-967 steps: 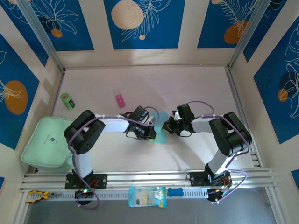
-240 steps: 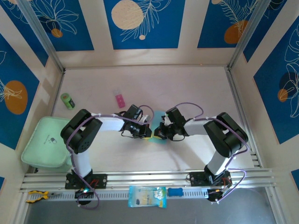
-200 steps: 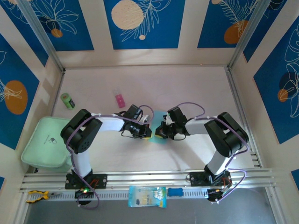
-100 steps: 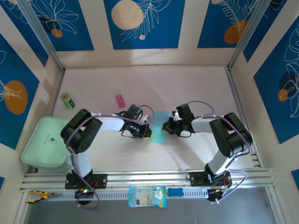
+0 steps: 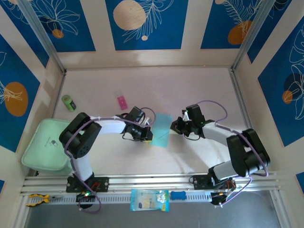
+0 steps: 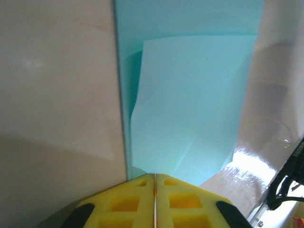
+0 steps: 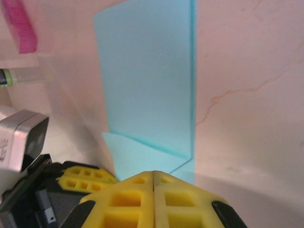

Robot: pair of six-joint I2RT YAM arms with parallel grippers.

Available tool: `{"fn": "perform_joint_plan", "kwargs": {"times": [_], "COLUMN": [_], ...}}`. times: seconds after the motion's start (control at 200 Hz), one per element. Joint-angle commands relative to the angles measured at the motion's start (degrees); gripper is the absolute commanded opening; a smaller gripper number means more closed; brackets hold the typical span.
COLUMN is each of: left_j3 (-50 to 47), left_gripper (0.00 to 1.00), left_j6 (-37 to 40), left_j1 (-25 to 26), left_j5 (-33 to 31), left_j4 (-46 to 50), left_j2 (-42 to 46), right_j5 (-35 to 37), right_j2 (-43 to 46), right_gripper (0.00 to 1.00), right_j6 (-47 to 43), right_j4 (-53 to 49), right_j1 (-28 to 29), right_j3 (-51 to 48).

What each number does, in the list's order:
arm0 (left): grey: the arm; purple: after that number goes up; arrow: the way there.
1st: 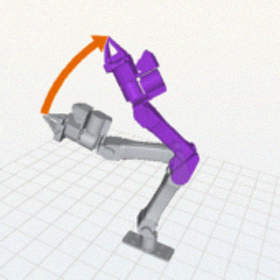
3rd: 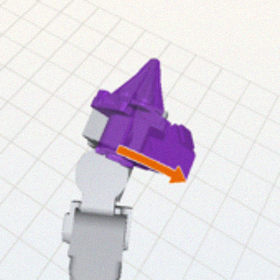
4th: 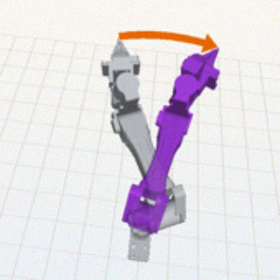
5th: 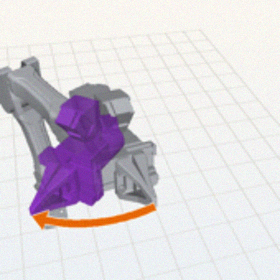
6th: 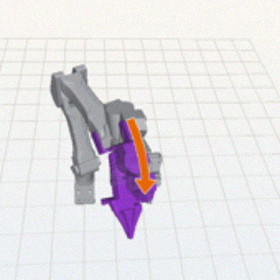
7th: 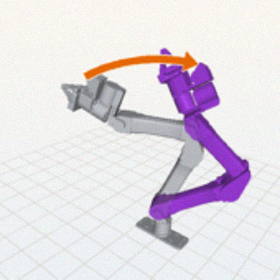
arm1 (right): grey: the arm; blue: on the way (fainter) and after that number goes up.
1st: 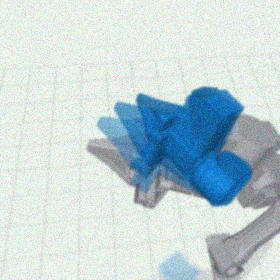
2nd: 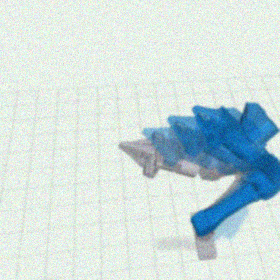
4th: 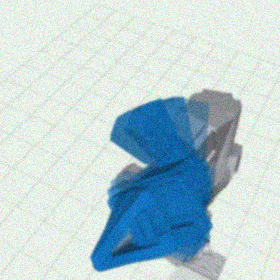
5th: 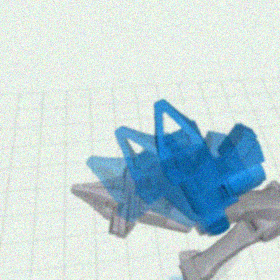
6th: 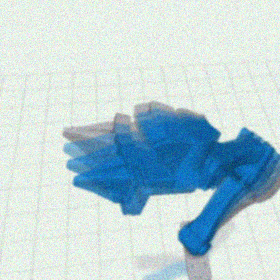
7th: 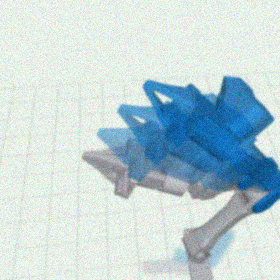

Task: Fold a paper plane with a square sheet of paper (pick it up from the middle)
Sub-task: Fold the triangle a second time at the center of the table, then turn over the paper at the center of the table.

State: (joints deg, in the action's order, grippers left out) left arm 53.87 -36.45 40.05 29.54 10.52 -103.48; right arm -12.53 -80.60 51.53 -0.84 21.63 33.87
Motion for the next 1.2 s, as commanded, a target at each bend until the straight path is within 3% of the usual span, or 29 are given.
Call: {"fn": "perform_joint_plan", "kwargs": {"times": [0.0,0.38,0.61,1.195], "left_j3": [5.41,17.88,17.51,15.14], "left_gripper": [0.12,0.12,0.07,0.05], "left_j6": [3.83,10.91,12.37,11.58], "left_j1": [0.29,0.34,0.33,0.38], "left_j5": [-4.74,-4.27,-5.98,-5.71], "left_j4": [7.88,14.00,14.40,14.07], "left_j2": [2.54,-6.70,-10.57,-11.05], "right_j5": [1.02,2.53,2.80,1.89], "right_j2": [3.43,7.39,5.78,-0.05], "right_gripper": [0.13,0.24,0.28,0.32], "right_j6": [0.89,8.10,9.73,10.49], "right_j4": [-5.66,-6.43,-6.72,-6.30], "right_j1": [1.63,8.98,11.10,12.67], "right_j3": [-2.23,-5.64,-4.64,-1.00]}}
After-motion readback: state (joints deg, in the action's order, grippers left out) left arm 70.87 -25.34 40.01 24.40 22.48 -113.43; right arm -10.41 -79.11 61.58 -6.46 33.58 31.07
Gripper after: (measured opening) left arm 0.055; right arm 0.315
